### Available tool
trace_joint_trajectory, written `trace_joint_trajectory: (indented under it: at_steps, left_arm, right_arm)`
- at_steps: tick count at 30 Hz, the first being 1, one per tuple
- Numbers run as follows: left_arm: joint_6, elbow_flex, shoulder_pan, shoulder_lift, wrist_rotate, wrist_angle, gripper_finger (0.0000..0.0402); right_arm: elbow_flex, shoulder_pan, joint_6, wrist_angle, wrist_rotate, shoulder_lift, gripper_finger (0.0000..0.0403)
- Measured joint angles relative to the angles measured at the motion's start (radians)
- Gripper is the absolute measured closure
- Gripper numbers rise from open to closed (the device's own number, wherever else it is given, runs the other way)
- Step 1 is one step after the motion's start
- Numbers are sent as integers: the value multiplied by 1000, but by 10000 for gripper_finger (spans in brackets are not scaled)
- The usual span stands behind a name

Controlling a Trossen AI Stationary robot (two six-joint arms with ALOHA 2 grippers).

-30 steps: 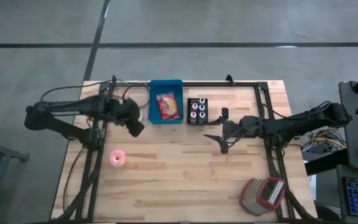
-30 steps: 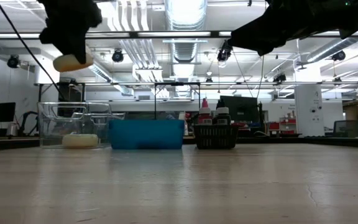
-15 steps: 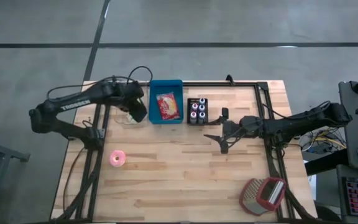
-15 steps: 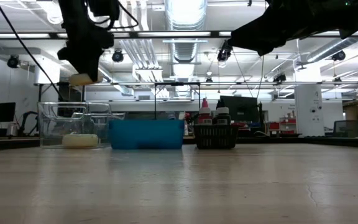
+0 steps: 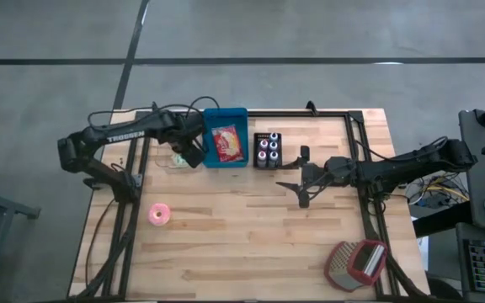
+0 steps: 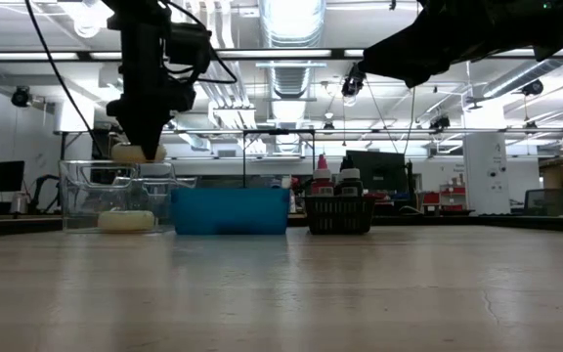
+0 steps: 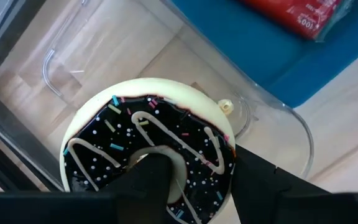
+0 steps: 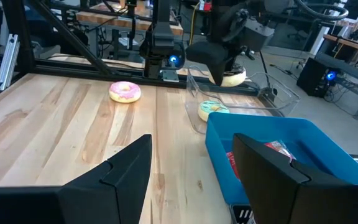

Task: Pick & Place Food Item
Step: Put the black donut into the transparent bin, then put the pink donut into the transparent bin

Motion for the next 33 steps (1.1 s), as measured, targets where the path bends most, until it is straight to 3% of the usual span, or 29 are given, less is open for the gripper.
trace_joint_trajectory:
  at_steps: [12,26,33]
  left_arm:
    - [-12,-41,0,-23,27,66,249]
    - [-12,-82,6,-29,56,76,130]
    - [-10,-82,6,-29,56,73,111]
  right_arm:
    - [0,0,0,0,0,0,181]
    - [0,0,0,0,0,0,181]
    - [0,0,0,0,0,0,181]
